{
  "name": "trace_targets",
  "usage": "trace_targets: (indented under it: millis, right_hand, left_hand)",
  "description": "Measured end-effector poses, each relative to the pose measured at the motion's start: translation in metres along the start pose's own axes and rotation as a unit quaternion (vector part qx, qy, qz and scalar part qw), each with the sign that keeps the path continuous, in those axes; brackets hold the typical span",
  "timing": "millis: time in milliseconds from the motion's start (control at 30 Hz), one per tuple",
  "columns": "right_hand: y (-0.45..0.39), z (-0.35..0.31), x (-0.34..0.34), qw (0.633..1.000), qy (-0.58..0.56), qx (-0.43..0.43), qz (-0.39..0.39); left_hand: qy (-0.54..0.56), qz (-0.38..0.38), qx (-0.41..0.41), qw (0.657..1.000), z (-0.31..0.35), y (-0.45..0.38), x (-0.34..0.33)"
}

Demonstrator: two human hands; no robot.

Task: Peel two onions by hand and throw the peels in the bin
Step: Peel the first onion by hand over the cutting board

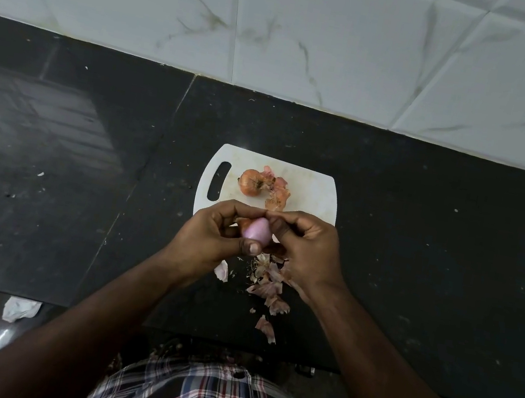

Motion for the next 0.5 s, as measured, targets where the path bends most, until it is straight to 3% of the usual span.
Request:
trace_targets:
  millis: [167, 500]
  right_hand:
    - [0.0038, 0.0034, 0.0019, 0.997, -0.040, -0.028, -0.067]
    - [-0.0004, 0.0050, 0.0002, 0.993, -0.084, -0.080, -0.016]
  left_hand:
    - [-0.006, 0.002, -0.006, 1.000, 0.0001, 0.0003, 0.0007]
    - [-0.037, -0.024, 0.019, 0.999, 0.0023, -0.0030, 0.0033]
Point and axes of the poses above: each hand's wrist, its own y-axis away from the middle knuckle, its own x-axis out of the back of the hand, z = x × y, the point moved 1 cm from there along -y, towards the middle knuckle, and after that the axes turned 11 degrees about y, right-handed, at the moved point
